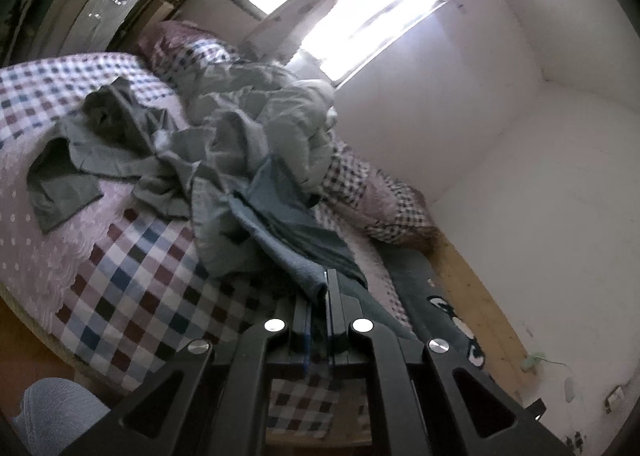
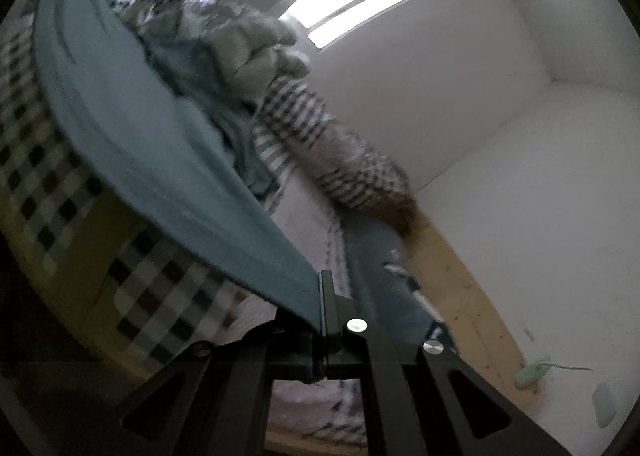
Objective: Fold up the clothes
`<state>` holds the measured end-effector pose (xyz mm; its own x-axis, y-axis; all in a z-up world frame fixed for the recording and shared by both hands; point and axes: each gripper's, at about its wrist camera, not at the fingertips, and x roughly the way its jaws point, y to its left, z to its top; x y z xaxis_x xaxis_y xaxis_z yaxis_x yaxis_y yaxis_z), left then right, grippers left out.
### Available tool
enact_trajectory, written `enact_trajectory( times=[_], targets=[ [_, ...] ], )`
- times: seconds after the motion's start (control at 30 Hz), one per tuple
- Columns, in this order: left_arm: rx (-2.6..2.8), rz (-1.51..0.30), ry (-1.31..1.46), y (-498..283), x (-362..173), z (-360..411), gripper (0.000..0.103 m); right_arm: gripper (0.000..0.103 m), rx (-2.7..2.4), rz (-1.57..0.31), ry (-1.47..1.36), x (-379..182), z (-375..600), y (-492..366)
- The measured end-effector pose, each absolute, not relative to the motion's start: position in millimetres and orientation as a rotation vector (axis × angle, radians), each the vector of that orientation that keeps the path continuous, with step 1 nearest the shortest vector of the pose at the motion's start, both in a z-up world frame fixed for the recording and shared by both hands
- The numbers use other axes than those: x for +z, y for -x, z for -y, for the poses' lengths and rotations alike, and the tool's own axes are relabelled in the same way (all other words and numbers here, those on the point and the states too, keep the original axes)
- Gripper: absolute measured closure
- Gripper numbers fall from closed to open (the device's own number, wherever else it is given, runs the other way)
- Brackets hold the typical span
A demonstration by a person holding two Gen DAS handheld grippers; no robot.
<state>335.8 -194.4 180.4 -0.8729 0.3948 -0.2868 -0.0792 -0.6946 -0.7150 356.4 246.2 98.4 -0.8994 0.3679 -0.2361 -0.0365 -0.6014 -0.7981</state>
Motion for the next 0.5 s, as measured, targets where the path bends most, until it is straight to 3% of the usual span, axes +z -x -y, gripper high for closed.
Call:
enact_trajectory(
  times=[0.5],
  targets=[
    [2.562, 0.983, 0.434, -396.7, 251.5, 201.6, 0.100, 0.103, 2.547, 1.104, 0.310, 201.1, -256.9, -410.3]
  ],
)
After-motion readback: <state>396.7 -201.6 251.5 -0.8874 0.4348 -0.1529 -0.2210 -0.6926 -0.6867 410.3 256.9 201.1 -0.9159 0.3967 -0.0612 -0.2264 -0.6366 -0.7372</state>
